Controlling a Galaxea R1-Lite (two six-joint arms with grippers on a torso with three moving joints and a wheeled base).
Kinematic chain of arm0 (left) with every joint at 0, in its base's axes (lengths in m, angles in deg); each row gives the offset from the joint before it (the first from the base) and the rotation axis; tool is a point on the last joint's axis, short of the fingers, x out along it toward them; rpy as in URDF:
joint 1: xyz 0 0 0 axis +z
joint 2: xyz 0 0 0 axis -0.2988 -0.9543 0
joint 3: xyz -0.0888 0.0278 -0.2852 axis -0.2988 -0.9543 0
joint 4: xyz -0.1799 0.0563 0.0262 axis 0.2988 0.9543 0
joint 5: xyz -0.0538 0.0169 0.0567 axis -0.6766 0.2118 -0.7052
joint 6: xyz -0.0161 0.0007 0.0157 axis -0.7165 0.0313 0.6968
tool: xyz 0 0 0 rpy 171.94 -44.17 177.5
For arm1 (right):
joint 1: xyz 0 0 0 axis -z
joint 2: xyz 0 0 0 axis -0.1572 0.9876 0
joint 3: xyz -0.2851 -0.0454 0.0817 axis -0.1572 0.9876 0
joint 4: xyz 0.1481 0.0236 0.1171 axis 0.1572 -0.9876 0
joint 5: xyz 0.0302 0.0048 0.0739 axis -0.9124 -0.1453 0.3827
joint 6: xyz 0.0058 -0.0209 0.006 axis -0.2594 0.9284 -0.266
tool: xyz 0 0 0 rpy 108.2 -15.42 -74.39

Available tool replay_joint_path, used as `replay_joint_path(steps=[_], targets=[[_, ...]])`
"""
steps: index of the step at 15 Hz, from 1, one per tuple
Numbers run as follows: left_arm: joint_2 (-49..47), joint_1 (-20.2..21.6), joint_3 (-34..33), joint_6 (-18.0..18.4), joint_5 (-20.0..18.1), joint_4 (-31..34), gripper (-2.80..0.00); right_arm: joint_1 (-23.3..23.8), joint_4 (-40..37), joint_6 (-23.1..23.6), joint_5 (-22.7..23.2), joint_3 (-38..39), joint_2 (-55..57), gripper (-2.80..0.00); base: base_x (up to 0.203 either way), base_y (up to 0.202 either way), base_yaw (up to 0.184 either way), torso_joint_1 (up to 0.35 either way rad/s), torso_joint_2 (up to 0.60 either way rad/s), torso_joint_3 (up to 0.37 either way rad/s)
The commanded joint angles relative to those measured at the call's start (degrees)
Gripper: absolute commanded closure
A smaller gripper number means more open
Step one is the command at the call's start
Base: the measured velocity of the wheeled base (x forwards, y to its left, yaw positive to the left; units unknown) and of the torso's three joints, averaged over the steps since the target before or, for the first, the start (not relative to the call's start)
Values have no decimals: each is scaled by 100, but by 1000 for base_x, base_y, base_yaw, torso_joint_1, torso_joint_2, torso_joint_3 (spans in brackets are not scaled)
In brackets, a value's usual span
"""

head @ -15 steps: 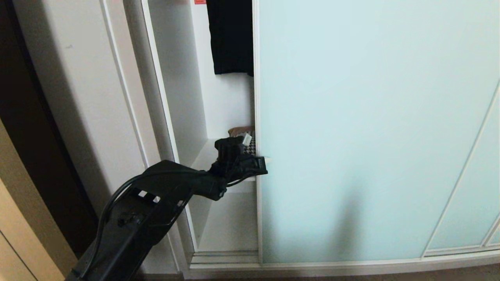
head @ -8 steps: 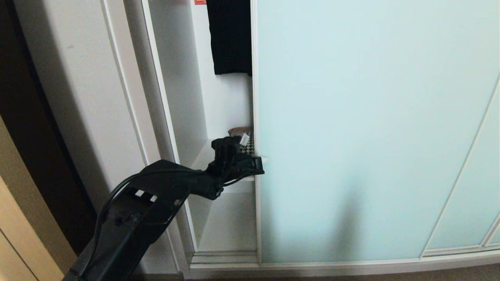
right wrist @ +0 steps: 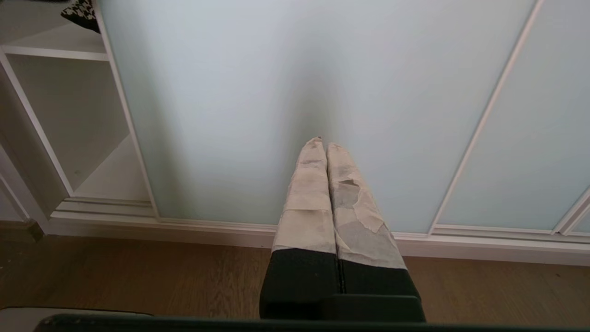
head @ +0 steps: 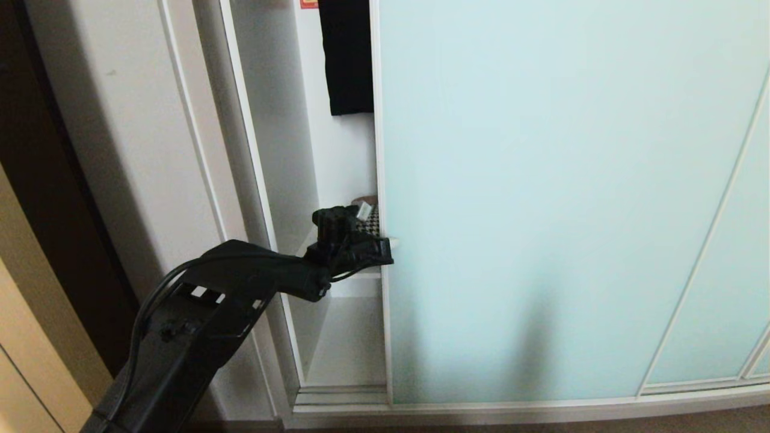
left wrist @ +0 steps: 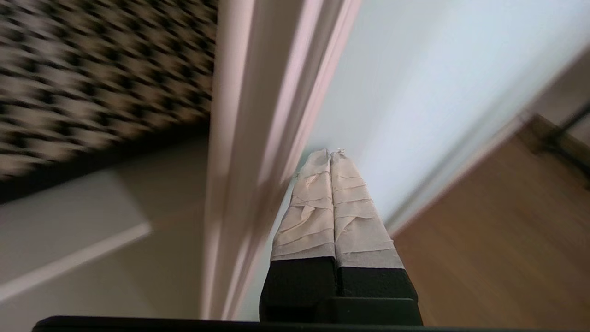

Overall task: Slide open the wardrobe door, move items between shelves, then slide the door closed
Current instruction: Close the door

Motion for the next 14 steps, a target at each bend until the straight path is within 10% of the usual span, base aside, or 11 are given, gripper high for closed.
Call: replay_joint_path(steps=[1, 14], targets=[[319, 80, -75, 22, 431, -161, 0, -1, 2, 7, 2, 0, 7, 0, 0, 0, 0, 0, 0, 0], [2998, 331, -3004, 251, 564, -721, 0, -1, 2, 5, 2, 0, 7, 0, 0, 0, 0, 0, 0, 0]])
